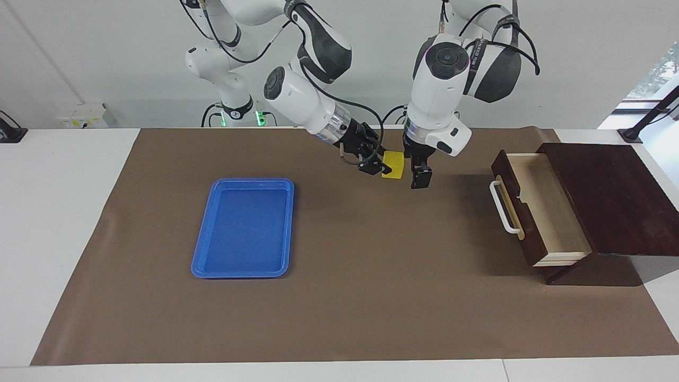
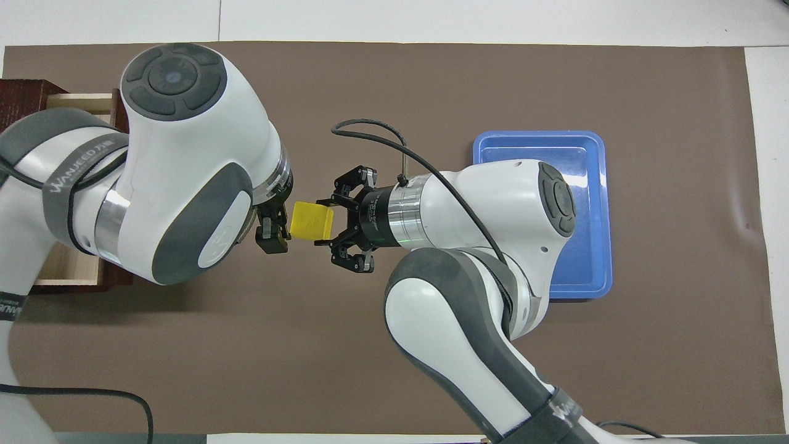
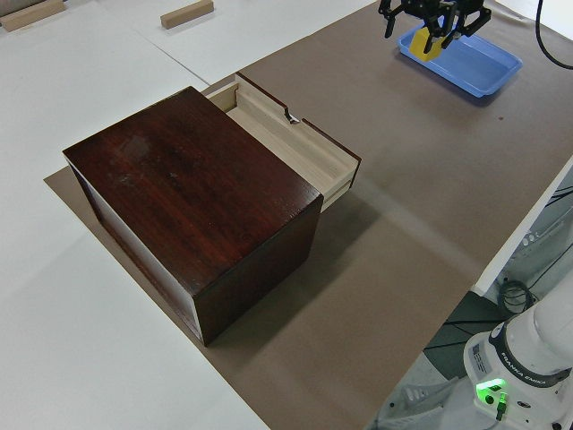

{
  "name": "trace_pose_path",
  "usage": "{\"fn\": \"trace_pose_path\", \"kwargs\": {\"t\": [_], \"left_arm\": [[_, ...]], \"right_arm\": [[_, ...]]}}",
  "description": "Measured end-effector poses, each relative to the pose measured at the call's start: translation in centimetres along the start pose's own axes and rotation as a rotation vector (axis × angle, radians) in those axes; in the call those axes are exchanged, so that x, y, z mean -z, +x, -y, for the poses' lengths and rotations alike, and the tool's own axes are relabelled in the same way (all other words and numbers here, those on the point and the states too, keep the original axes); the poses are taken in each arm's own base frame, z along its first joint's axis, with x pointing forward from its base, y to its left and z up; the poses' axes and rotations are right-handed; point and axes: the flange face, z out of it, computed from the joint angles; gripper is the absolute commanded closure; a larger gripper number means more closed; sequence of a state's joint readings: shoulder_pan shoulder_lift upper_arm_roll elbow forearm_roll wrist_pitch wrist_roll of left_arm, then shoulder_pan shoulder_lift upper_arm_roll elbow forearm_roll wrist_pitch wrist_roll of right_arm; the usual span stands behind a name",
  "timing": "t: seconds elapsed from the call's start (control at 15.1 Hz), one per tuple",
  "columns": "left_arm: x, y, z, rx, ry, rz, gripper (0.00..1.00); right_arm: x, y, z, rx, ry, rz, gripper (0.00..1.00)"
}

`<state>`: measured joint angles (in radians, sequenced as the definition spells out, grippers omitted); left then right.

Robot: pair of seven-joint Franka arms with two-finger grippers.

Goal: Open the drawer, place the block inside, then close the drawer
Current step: 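Grasp the yellow block with the left gripper from the right gripper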

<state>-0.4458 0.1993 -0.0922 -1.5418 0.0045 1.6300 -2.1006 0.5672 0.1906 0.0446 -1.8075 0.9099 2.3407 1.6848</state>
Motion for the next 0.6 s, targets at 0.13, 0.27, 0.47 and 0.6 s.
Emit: {"fn": "trace_pose_path", "kwargs": {"t": [0.13,0.27,0.47,0.6], "left_arm": [[-0.1,-1.3,0.9,-0.012,0.007,-0.006,0.0],[0.0,-2.5,1.7,-0.016,0.007,-0.009,0.0],[0.1,-3.4,2.3,-0.025,0.005,-0.01,0.0],[0.1,-3.3,2.3,-0.024,0.004,-0.01,0.14]], "right_arm": [[0.2,-0.1,0.1,0.001,0.004,0.003,1.0],[0.2,-0.1,0.1,0.001,0.004,0.003,1.0],[0.2,-0.1,0.1,0.001,0.004,0.003,1.0],[0.2,-0.1,0.1,0.001,0.004,0.003,1.0]]}}
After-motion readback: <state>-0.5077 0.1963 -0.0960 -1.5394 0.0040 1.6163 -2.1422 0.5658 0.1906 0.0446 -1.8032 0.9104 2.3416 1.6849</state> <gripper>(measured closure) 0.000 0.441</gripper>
